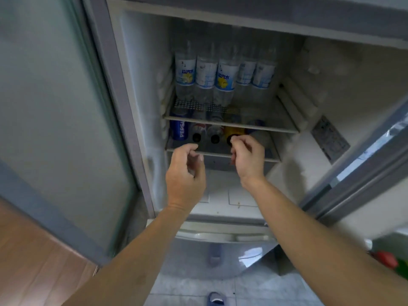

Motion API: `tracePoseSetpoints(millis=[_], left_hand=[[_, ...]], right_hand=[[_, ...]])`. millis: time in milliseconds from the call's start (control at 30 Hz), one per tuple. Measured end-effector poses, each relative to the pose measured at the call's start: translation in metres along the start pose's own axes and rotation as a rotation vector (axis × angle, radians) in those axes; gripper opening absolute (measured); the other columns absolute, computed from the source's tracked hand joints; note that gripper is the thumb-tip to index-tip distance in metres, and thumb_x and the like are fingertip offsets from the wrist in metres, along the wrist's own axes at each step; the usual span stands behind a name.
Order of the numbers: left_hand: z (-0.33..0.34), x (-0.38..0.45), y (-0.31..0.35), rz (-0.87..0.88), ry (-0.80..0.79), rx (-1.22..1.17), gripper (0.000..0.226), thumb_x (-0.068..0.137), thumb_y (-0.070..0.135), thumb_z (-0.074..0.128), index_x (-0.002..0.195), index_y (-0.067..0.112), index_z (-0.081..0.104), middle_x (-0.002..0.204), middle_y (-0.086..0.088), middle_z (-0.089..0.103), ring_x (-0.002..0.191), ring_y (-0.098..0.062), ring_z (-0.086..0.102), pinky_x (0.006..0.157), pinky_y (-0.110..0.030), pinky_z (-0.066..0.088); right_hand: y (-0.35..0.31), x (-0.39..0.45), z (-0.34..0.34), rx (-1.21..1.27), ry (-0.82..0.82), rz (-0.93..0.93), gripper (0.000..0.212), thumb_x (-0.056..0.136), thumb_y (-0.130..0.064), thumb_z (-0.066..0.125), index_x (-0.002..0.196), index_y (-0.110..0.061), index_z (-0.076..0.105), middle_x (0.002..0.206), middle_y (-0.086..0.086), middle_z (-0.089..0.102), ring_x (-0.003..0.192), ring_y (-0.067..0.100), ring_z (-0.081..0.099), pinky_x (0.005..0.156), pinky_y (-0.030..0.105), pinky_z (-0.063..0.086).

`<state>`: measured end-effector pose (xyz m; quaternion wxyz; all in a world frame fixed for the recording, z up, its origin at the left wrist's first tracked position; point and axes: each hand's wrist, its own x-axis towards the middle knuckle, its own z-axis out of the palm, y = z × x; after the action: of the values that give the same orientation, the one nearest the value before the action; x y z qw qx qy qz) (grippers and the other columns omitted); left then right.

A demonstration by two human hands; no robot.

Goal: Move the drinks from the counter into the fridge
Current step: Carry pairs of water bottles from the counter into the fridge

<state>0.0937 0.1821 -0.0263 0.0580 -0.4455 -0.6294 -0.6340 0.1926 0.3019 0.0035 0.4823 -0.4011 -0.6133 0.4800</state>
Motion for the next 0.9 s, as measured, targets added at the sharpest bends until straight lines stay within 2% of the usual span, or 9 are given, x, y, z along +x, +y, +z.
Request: tracePoseSetpoints(millis=[200, 300, 367, 500, 600, 700, 800, 900], left_hand=[[-0.008, -0.052, 0.004, -0.035, -0.059, -0.007, 0.021, 0.095, 0.012, 0.060, 0.115, 0.013, 0.056, 0.096, -0.004, 0.061, 0.081, -0.010, 0.059, 0.070, -0.020, 0.052], [-0.002, -0.073, 0.011, -0.068, -0.094, -0.013, 0.022, 0.095, 0.015, 0.059, 0.115, 0.022, 0.053, 0.094, 0.003, 0.058, 0.082, -0.007, 0.057, 0.067, -0.019, 0.052], [0.007, -0.089, 0.017, -0.076, -0.125, -0.024, 0.021, 0.095, 0.015, 0.059, 0.114, 0.022, 0.054, 0.092, 0.004, 0.057, 0.081, -0.007, 0.057, 0.064, -0.018, 0.050], [0.033, -0.136, 0.038, -0.126, -0.204, -0.058, 0.021, 0.095, 0.014, 0.058, 0.111, 0.026, 0.054, 0.087, 0.007, 0.058, 0.076, -0.004, 0.056, 0.059, -0.013, 0.046], [0.049, -0.193, 0.056, -0.183, -0.319, -0.100, 0.022, 0.094, 0.013, 0.060, 0.108, 0.028, 0.054, 0.085, 0.013, 0.058, 0.074, -0.003, 0.057, 0.061, -0.013, 0.046], [0.053, -0.261, 0.067, -0.262, -0.487, -0.132, 0.022, 0.092, 0.014, 0.063, 0.106, 0.029, 0.055, 0.084, 0.013, 0.059, 0.074, -0.006, 0.057, 0.065, -0.017, 0.047], [0.048, -0.325, 0.073, -0.307, -0.640, -0.081, 0.024, 0.092, 0.015, 0.065, 0.107, 0.030, 0.055, 0.086, 0.010, 0.059, 0.077, -0.006, 0.057, 0.070, -0.015, 0.047], [0.044, -0.376, 0.084, -0.331, -0.797, -0.035, 0.025, 0.091, 0.017, 0.066, 0.108, 0.031, 0.054, 0.087, 0.012, 0.059, 0.079, -0.003, 0.058, 0.070, -0.015, 0.045]], right_hand=[[0.029, -0.073, -0.043, -0.103, -0.040, 0.063, 0.023, 0.093, -0.023, 0.064, 0.070, -0.024, 0.063, 0.058, -0.009, 0.054, 0.059, 0.016, 0.051, 0.058, 0.037, 0.045], [0.041, -0.102, -0.069, -0.101, -0.011, 0.116, 0.027, 0.091, -0.023, 0.064, 0.065, -0.030, 0.063, 0.056, -0.011, 0.054, 0.055, 0.012, 0.050, 0.056, 0.033, 0.045], [0.048, -0.121, -0.091, -0.107, 0.021, 0.152, 0.021, 0.087, -0.030, 0.064, 0.067, -0.033, 0.063, 0.057, -0.012, 0.055, 0.058, 0.013, 0.050, 0.059, 0.033, 0.044], [0.065, -0.167, -0.146, -0.081, 0.140, 0.191, 0.020, 0.087, -0.031, 0.065, 0.067, -0.028, 0.063, 0.055, -0.005, 0.052, 0.055, 0.018, 0.047, 0.057, 0.035, 0.041], [0.082, -0.214, -0.194, -0.064, 0.232, 0.284, 0.020, 0.087, -0.030, 0.066, 0.069, -0.023, 0.061, 0.057, 0.004, 0.049, 0.056, 0.021, 0.043, 0.056, 0.041, 0.040], [0.104, -0.270, -0.248, -0.068, 0.340, 0.384, 0.021, 0.091, -0.020, 0.068, 0.071, -0.018, 0.062, 0.057, -0.001, 0.051, 0.057, 0.020, 0.046, 0.058, 0.039, 0.041], [0.123, -0.338, -0.300, -0.083, 0.454, 0.506, 0.019, 0.091, -0.021, 0.068, 0.073, -0.019, 0.063, 0.059, -0.006, 0.056, 0.059, 0.014, 0.051, 0.061, 0.035, 0.046], [0.136, -0.409, -0.351, -0.115, 0.570, 0.632, 0.017, 0.091, -0.025, 0.067, 0.078, -0.014, 0.065, 0.067, 0.001, 0.059, 0.064, 0.016, 0.055, 0.064, 0.037, 0.048]])
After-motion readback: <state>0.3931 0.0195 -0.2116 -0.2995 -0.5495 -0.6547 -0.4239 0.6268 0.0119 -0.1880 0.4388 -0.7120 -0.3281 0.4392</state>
